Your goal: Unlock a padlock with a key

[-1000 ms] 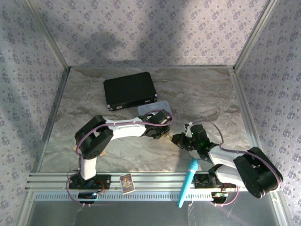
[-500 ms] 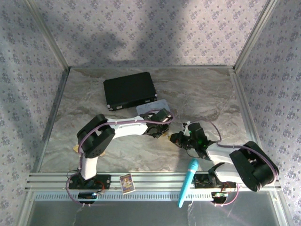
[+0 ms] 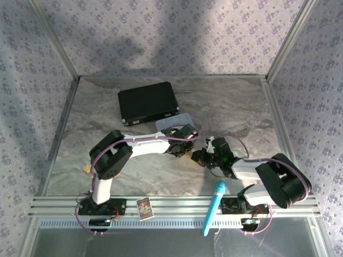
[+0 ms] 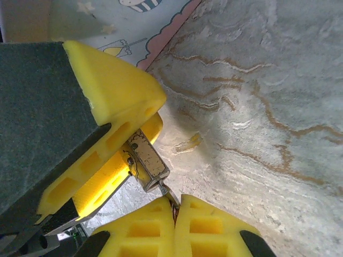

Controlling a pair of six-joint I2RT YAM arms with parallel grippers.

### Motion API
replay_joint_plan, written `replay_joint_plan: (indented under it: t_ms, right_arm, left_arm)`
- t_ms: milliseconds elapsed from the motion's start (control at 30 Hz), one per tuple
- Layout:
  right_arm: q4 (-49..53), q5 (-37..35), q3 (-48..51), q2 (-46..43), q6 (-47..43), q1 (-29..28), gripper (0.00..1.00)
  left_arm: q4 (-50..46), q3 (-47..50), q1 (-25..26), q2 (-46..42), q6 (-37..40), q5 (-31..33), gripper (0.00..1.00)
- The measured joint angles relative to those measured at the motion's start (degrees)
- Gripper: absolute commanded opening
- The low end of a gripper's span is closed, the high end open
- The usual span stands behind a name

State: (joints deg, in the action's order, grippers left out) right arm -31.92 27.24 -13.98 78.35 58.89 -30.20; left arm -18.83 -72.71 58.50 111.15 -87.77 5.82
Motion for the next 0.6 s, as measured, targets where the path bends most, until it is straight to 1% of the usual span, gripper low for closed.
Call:
replay_joint_plan:
  t_ms: [233,367,400,433,500,567,600]
  right_arm:
    - [0.48,0.52,0.22,-1.01,0.02,0.13,0.0]
    - [4.15,-0.87,-0.15,-3.32,-1.25,-0.48,0.01]
    - [5.99,-1.42,-0.33,-4.44,-2.08,-0.61,0.06]
    - [7.93,-1.99,-0.5,-5.75,-3.06,-0.72,0.12]
    - [13.29,-4.11,-1.2,-9.51,-6.03,-1.07,0.28]
    - [18.05,-6.51,-2.36,-12.92,-9.46,-1.25,0.34]
    - [20.61,-7.8,-2.62,-14.4,-11.52,-1.25,0.36]
  left_arm:
    - [0.44,-0.11,0.57,0.31,0.07,0.63,0.08]
    - [0.46,-0.11,0.85,0.31,0.2,0.61,0.08]
    - [0.52,-0.11,0.94,0.28,0.22,0.57,0.08]
    - [0.66,-0.11,1.01,0.28,0.2,0.37,0.08]
    - [1.09,-0.09,1.2,0.11,0.26,-0.79,0.08]
    - [1.03,0.13,1.49,-0.24,0.22,-1.44,0.08]
    - [0.98,0.13,1.4,-0.39,0.33,-2.19,0.08]
